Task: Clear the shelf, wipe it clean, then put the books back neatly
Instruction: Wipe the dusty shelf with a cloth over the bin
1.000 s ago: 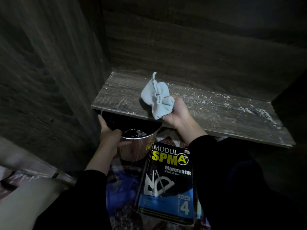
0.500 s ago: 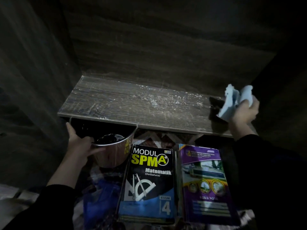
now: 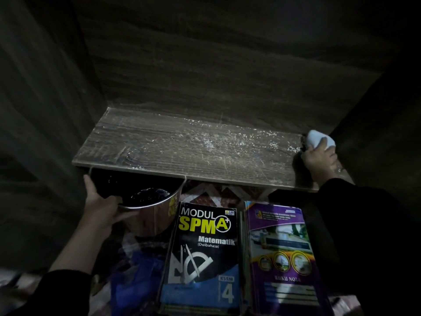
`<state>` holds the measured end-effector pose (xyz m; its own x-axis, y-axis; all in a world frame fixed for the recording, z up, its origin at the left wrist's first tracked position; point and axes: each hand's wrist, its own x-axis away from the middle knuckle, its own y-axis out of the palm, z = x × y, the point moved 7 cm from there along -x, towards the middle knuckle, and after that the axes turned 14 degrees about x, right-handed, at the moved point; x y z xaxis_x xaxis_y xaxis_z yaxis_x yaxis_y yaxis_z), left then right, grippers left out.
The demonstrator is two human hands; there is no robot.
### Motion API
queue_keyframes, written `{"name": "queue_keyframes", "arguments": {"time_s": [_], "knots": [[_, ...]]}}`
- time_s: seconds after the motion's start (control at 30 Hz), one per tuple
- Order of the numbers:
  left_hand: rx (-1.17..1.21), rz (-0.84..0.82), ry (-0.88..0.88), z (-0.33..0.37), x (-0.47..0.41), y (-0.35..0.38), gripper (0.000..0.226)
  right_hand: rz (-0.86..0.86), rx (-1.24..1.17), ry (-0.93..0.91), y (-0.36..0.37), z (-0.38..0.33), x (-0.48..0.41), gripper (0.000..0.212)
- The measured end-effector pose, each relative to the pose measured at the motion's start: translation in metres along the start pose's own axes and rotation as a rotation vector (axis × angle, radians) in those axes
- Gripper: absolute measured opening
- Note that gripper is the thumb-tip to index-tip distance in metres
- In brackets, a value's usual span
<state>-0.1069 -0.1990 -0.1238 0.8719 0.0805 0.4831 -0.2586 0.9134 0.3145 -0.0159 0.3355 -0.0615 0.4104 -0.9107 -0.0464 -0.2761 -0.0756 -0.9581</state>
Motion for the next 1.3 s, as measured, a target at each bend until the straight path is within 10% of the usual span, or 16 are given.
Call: {"name": "queue_keyframes", "arguments": {"time_s": [0.93,1.3], "knots": [[0.007,0.001,0.009,0.006,0.011,0.004,0.095,-0.074,0.101,-0.441,0.058,-0.205,0.144,0.056],[-0.009,0.006,-0.001,0.006,0.009,0.001,0.096,-0.295,0.046,-0.930,0.068,-0.263,0.198,0.053]]}}
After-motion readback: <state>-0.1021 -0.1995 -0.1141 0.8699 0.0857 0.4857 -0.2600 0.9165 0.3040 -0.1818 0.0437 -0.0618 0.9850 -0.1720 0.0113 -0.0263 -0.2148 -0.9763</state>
